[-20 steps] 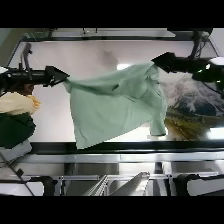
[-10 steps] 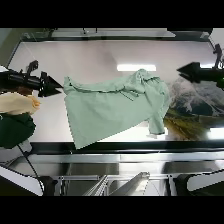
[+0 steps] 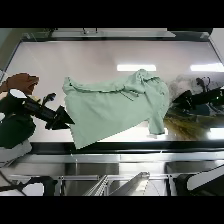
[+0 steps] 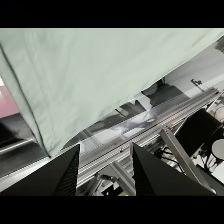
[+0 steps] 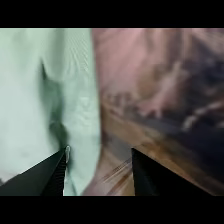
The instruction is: Fold the shirts.
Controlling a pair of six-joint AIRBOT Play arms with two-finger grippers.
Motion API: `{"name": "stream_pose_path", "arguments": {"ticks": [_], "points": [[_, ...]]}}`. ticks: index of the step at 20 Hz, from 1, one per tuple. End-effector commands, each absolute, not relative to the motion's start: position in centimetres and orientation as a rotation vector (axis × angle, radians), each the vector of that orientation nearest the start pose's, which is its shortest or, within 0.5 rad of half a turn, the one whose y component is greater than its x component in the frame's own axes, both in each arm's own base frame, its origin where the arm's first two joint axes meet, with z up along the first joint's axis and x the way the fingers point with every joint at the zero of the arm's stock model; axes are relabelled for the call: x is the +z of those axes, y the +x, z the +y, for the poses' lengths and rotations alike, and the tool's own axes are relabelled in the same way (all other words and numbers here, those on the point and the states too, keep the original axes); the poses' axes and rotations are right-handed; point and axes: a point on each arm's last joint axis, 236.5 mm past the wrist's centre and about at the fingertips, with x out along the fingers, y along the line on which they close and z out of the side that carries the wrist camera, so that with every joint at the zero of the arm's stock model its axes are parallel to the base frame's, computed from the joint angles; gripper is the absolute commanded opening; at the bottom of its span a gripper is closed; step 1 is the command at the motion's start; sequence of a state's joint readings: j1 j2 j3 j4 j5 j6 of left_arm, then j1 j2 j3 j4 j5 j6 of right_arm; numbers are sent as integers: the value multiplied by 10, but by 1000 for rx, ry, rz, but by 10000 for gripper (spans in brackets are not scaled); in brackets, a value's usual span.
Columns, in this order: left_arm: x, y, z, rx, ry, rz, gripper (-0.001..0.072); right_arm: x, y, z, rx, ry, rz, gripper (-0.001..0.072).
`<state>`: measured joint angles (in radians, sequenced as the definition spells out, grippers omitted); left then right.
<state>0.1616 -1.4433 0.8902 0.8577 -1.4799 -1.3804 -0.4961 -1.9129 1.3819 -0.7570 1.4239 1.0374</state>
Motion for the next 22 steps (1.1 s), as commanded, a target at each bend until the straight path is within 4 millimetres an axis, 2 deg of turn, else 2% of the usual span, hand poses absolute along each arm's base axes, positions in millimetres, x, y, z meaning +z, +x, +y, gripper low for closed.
{"name": "stream_pose_path", "arguments": {"ticks": [1, 2, 4, 6, 8, 11, 14, 16, 19, 20, 21, 22], "points": [[-69, 236, -115, -363, -774, 1756, 339, -118, 414, -5, 496, 826, 1438, 459], [-73, 235, -114, -343, -773, 1732, 339, -116, 420, 6, 513, 825, 1426, 458], [-80, 231, -112, -313, -772, 1709, 338, -111, 429, 30, 561, 813, 1404, 346], [-90, 230, -110, -283, -777, 1699, 339, -108, 430, 44, 593, 801, 1403, 347], [-103, 231, -108, -252, -788, 1704, 338, -107, 430, 49, 611, 793, 1401, 347], [-113, 216, -107, -264, -771, 1783, 339, -106, 427, 49, 620, 797, 1408, 347], [-132, 234, -99, -203, -773, 1723, 339, -104, 426, 51, 632, 796, 1413, 347], [-138, 241, -113, -255, -822, 1706, 339, -104, 425, 50, 632, 796, 1414, 347], [-135, 258, -143, -375, -920, 1643, 189, -101, 420, 50, 659, 799, 1423, 347], [-134, 262, -149, -398, -942, 1624, 81, -100, 419, 46, 658, 808, 1422, 347], [-132, 264, -152, -424, -946, 1615, 21, -100, 419, 40, 651, 816, 1414, 347], [-131, 263, -153, -439, -949, 1627, 22, -99, 419, 34, 646, 824, 1405, 347]]}}
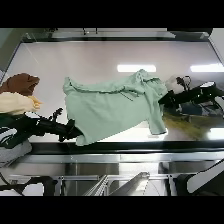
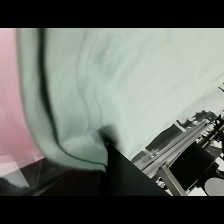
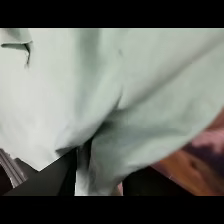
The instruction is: Fold the shirts.
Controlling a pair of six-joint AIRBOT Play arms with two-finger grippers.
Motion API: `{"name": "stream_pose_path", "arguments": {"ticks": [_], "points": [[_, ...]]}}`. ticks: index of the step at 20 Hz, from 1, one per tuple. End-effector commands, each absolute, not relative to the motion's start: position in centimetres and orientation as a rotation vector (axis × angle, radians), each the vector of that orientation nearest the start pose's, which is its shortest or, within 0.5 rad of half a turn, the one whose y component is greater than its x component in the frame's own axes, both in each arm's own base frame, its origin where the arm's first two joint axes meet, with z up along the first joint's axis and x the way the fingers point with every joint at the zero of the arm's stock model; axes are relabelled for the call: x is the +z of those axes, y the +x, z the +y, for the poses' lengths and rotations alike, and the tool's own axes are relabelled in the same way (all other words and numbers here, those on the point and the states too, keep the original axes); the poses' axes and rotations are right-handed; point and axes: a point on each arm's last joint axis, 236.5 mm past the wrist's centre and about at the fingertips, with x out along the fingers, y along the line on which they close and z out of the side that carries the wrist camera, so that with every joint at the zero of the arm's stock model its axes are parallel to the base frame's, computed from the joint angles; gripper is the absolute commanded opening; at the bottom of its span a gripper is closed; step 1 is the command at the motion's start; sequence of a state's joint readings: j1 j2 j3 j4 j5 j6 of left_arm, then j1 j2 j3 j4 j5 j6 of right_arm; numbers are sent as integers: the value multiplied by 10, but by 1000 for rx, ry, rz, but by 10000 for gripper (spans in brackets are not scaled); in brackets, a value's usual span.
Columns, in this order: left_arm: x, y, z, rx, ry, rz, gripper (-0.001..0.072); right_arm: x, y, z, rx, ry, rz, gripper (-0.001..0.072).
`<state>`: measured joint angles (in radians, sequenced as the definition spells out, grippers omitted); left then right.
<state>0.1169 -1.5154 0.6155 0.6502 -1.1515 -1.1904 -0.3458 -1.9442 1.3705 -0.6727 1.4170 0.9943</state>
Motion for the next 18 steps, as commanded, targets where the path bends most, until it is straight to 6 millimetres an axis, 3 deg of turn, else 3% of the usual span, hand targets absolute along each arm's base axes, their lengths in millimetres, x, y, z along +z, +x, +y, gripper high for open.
{"name": "stream_pose_path", "arguments": {"ticks": [1, 4, 9, 10, 11, 16, 17, 18], "points": [[-129, 262, -153, -453, -947, 1636, 22, -97, 420, 27, 639, 843, 1393, 346], [-119, 273, -148, -471, -966, 1610, 22, -91, 426, 17, 632, 889, 1347, 347], [-101, 298, -131, -478, -1003, 1548, 22, -91, 439, 35, 649, 866, 1309, 341], [-99, 299, -131, -486, -1008, 1548, 22, -92, 439, 38, 650, 861, 1311, 313], [-99, 298, -132, -487, -1010, 1548, 22, -92, 439, 41, 656, 857, 1315, 202], [-99, 301, -125, -477, -1017, 1535, 22, -84, 432, 38, 698, 855, 1316, 130], [-98, 303, -121, -470, -1030, 1526, 22, -80, 428, 36, 710, 864, 1319, 42], [-96, 304, -118, -469, -1049, 1519, 22, -76, 425, 32, 719, 871, 1318, 19]]}}
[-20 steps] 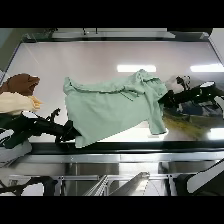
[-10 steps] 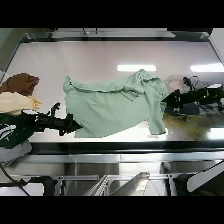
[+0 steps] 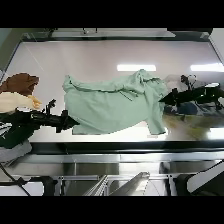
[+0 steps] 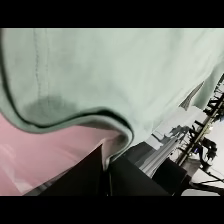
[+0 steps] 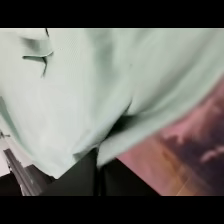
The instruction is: Fold the shirts.
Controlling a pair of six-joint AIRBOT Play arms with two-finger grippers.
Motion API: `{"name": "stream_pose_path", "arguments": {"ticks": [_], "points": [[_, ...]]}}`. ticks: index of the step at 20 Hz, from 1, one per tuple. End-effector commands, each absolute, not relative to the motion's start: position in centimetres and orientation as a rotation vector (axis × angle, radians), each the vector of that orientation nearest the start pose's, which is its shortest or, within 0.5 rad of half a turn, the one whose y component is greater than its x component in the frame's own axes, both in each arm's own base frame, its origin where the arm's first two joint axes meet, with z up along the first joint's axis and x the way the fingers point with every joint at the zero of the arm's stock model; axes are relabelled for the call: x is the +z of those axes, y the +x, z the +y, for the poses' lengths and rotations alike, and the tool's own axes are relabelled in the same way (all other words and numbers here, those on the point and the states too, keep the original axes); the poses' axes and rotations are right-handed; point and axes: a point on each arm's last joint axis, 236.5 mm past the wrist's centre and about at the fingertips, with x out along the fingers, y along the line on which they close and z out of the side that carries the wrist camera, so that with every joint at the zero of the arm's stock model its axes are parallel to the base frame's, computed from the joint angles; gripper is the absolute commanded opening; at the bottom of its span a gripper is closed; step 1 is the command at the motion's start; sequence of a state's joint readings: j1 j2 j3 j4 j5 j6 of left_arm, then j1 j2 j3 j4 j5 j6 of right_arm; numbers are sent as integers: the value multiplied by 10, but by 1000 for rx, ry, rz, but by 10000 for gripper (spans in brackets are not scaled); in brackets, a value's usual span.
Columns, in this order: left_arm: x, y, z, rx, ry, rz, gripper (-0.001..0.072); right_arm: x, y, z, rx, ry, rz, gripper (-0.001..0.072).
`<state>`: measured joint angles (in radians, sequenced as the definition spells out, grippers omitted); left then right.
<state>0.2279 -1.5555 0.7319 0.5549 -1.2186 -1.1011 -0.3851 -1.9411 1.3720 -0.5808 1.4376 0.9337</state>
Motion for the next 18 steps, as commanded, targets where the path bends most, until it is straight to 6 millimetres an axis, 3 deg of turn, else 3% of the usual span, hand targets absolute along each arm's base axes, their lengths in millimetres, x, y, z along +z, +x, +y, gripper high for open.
{"name": "stream_pose_path", "arguments": {"ticks": [1, 2, 4, 6, 7, 10, 12, 13, 15, 17, 18], "points": [[-88, 309, -116, -485, -1075, 1485, 21, -68, 422, 30, 733, 875, 1317, 19], [-68, 317, -118, -541, -1118, 1419, 22, -55, 418, 27, 753, 867, 1307, 18], [9, 339, -123, -758, -1220, 1169, 21, -16, 415, 21, 780, 801, 1245, 18], [119, 346, -114, -1005, -1277, 809, 17, 52, 416, 15, 767, 700, 1093, 18], [173, 335, -108, -1124, -1251, 635, 15, 106, 415, 21, 794, 629, 951, 18], [322, 256, -112, -1372, -958, 220, 17, 291, 376, 56, 815, 410, 440, 19], [419, 183, -114, -1405, -699, -120, 18, 377, 334, 61, 662, 194, 157, 49], [454, 156, -114, -1361, -606, -249, 19, 413, 309, 59, 549, 101, 36, 44], [503, 134, -104, -1206, -576, -386, 24, 471, 258, 58, 357, -34, -183, 18], [523, 133, -84, -1138, -604, -463, 24, 516, 209, 54, 187, -152, -376, 17], [521, 142, -76, -1134, -639, -442, 24, 528, 193, 53, 137, -196, -432, 17]]}}
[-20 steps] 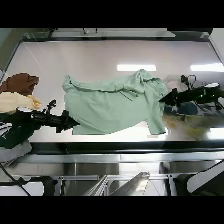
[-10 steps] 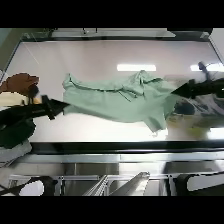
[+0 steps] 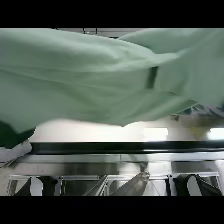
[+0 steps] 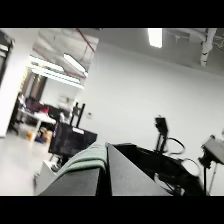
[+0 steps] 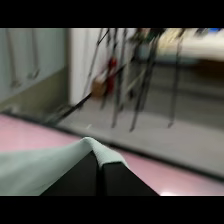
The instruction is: Fold the shirts.
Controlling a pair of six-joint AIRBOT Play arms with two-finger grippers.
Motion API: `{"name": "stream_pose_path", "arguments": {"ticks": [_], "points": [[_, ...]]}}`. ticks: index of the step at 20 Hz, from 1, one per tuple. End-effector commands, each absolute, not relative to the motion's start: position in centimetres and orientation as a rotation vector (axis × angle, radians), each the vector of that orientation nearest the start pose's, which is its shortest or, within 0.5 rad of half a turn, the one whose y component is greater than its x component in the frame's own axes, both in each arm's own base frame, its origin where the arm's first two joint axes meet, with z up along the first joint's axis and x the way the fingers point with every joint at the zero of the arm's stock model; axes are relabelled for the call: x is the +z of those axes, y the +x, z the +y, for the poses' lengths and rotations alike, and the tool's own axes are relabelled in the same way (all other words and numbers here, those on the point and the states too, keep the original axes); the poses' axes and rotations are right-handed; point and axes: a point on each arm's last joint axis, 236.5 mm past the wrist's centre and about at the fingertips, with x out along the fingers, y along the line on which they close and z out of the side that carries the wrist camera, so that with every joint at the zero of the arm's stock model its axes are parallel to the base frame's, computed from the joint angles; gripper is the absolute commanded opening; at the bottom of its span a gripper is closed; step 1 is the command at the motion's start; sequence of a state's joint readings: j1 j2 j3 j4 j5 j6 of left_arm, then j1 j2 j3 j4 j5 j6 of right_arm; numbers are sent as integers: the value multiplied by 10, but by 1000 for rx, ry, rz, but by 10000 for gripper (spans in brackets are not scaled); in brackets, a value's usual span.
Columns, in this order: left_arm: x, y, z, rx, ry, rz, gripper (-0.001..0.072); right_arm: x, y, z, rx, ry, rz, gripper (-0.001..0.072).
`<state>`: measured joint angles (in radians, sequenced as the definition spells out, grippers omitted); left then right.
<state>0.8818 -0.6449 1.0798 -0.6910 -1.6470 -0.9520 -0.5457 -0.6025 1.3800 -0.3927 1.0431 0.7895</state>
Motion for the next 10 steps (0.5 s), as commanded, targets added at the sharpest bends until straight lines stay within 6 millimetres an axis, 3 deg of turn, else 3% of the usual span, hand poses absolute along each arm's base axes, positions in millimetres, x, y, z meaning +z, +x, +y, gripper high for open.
{"name": "stream_pose_path", "arguments": {"ticks": [1, 3, 6, 8, 10], "points": [[514, 156, -68, -1141, -680, -393, 24, 529, 190, 52, 117, -226, -438, 17], [462, 216, -69, -1067, -740, -123, 24, 500, 224, 52, 210, -159, -305, 17], [366, 296, -92, -982, -754, 257, 25, 424, 305, 51, 459, 35, -7, 17], [303, 346, -100, -929, -782, 437, 25, 360, 364, 39, 538, 158, 179, 17], [235, 394, -99, -865, -822, 578, 25, 281, 423, 24, 567, 308, 353, 17]]}}
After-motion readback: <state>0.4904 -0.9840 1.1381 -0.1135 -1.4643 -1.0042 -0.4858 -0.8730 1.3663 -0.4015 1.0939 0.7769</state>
